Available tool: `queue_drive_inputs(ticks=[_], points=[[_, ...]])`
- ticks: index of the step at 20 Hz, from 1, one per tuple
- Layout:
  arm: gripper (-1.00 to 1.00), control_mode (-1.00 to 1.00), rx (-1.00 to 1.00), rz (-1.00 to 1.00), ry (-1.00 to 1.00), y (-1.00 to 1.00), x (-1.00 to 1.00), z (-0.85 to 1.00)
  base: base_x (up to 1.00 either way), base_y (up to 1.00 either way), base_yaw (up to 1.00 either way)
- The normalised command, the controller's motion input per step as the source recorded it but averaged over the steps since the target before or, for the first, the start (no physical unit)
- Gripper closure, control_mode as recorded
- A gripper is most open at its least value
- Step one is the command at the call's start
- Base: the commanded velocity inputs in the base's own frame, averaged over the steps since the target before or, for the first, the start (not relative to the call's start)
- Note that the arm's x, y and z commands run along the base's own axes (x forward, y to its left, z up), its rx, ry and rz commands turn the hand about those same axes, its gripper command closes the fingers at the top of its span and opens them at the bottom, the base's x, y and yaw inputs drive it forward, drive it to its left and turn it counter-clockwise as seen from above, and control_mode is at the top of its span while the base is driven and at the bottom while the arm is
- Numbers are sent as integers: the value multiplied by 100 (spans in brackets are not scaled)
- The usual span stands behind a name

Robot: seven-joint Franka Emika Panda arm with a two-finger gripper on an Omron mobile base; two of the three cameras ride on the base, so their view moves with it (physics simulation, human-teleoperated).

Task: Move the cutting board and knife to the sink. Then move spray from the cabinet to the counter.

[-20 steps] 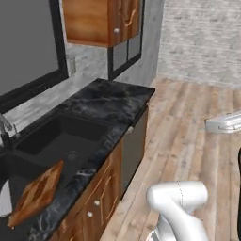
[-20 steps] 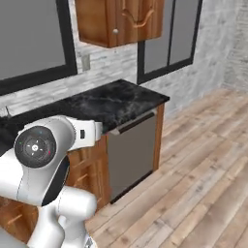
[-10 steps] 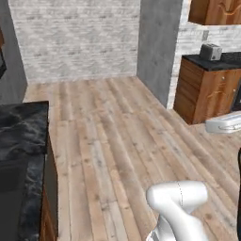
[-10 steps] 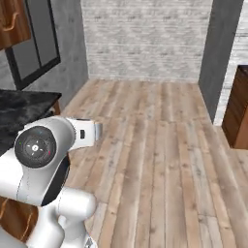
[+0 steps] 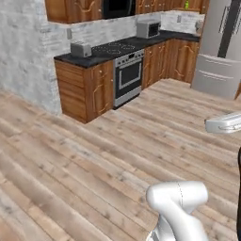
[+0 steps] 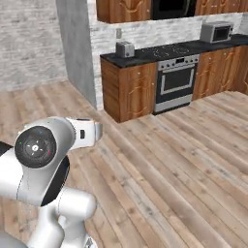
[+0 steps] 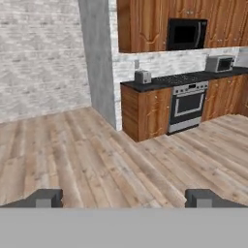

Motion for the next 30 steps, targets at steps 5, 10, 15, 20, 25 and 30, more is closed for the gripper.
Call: queue_drive_inputs(ticks=[5,10,15,20,25,30], points=[[-100,100,0,0,0,0,0,0,37,40,-88],[-100,100,0,0,0,0,0,0,100,100,-53],[-100,100,0,0,0,0,0,0,100,76,-32],[-100,100,0,0,0,0,0,0,100,0,-1],[-100,100,0,0,0,0,0,0,100,-21,5],[-100,100,0,0,0,0,0,0,100,-1,5]])
